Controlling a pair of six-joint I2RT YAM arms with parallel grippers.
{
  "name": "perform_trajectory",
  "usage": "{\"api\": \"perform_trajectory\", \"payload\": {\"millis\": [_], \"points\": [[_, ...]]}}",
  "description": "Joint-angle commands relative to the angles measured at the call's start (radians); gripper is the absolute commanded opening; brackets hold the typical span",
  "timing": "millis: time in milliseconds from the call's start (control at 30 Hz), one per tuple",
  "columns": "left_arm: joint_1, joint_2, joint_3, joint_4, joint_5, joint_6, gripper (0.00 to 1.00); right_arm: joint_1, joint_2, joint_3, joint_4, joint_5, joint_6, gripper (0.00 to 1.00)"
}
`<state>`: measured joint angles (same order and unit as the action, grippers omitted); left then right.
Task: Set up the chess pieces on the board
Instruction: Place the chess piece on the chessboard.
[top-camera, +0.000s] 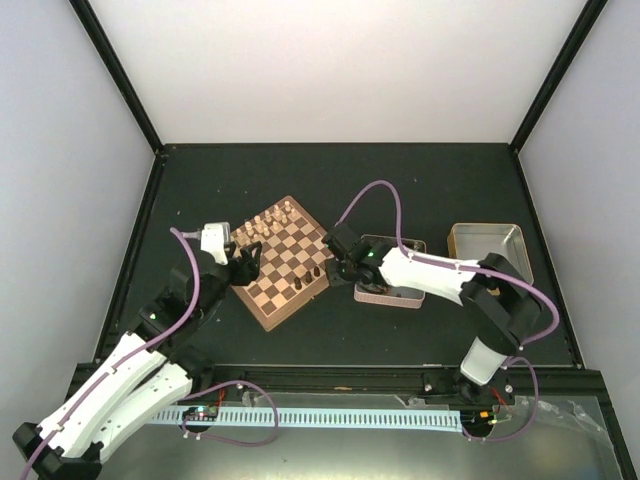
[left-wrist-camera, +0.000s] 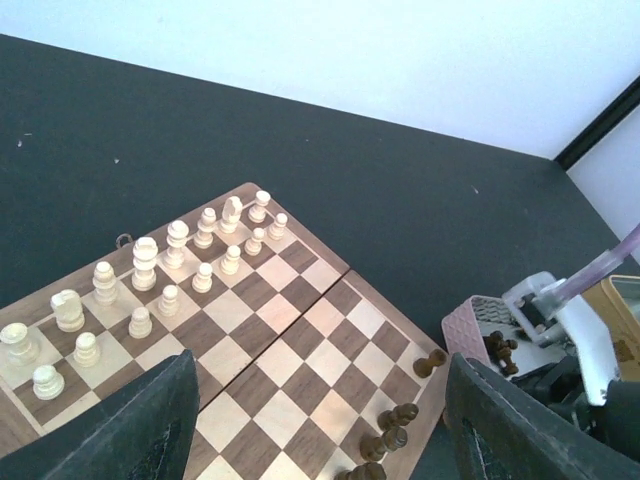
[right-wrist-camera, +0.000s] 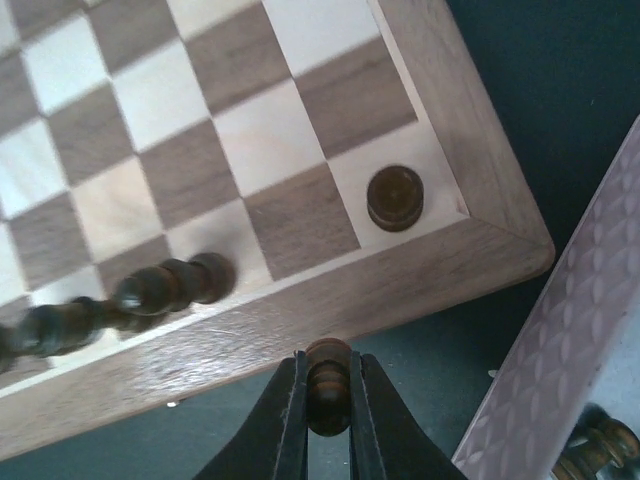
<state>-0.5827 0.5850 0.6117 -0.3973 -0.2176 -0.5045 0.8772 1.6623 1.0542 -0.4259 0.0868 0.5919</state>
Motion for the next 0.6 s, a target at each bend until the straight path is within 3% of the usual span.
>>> {"api": "perform_trajectory", "payload": {"millis": [0, 367, 567], "points": [[0.007, 0.011, -0.010, -0.025, -0.035, 0.020, 0.70, 0.012, 0.051, 0.040, -0.019, 0.055, -0.029, 0.09], [0.007, 0.030, -0.017, -0.012, -0.026, 0.021, 0.70, 0.013, 0.124, 0.069, 0.024, 0.080, -0.038, 0.13], [0.008, 0.039, -0.014, -0.013, -0.023, 0.023, 0.70, 0.013, 0.126, 0.087, 0.002, 0.084, -0.034, 0.29]]}}
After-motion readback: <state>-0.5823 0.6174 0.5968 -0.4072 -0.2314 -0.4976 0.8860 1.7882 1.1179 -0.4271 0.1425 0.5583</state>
